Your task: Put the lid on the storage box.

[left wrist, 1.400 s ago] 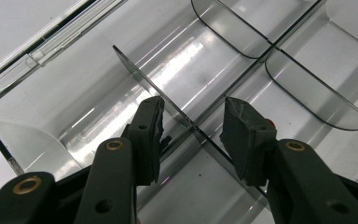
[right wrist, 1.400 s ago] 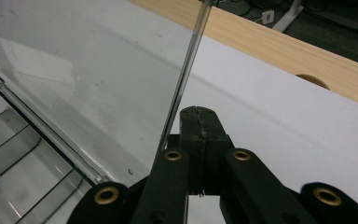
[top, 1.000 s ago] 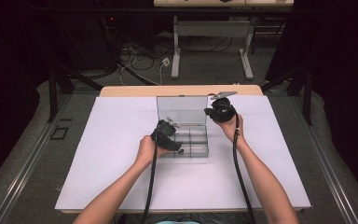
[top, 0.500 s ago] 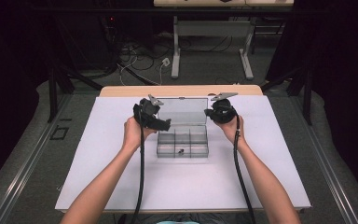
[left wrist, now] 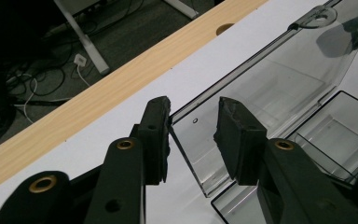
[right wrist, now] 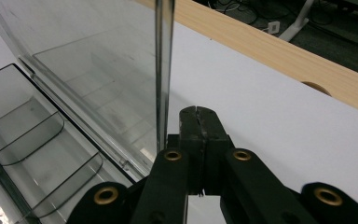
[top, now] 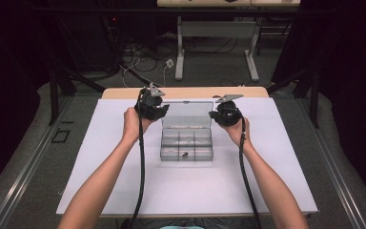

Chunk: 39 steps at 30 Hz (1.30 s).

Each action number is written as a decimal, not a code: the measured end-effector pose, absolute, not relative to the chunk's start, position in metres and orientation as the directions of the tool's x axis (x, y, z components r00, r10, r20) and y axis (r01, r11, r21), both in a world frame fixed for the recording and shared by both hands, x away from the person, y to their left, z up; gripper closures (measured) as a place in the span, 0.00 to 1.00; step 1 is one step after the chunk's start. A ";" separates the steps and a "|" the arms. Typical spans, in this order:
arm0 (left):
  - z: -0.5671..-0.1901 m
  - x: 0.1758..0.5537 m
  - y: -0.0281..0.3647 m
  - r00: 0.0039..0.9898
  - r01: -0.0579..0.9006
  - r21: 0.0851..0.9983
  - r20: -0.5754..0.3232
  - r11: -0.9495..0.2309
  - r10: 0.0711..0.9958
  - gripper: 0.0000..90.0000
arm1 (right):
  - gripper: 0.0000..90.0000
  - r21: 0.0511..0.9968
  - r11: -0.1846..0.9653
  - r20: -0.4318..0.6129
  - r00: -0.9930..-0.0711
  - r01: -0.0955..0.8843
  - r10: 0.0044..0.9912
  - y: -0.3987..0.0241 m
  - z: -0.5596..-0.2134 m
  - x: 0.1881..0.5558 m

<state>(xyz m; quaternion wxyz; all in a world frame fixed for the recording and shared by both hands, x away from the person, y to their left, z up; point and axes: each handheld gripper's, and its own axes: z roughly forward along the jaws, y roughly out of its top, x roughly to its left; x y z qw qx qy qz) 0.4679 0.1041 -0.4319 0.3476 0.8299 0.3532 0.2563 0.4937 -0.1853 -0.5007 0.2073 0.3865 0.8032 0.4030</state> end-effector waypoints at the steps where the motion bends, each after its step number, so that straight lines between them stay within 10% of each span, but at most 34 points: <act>1: -0.431 0.468 0.105 0.621 0.406 0.756 0.184 -0.513 0.762 0.71 | 0.99 0.808 0.381 -0.026 -0.618 0.449 0.785 -0.187 -0.500 0.494; 18: -0.433 0.461 0.107 0.622 0.401 0.767 0.173 -0.500 0.764 0.73 | 0.78 0.800 0.428 -0.039 -0.675 0.420 0.737 -0.202 -0.458 0.464; 39: -0.434 0.449 0.109 0.637 0.393 0.775 0.158 -0.494 0.754 0.75 | 0.86 0.816 0.411 -0.041 -0.669 0.406 0.743 -0.183 -0.435 0.460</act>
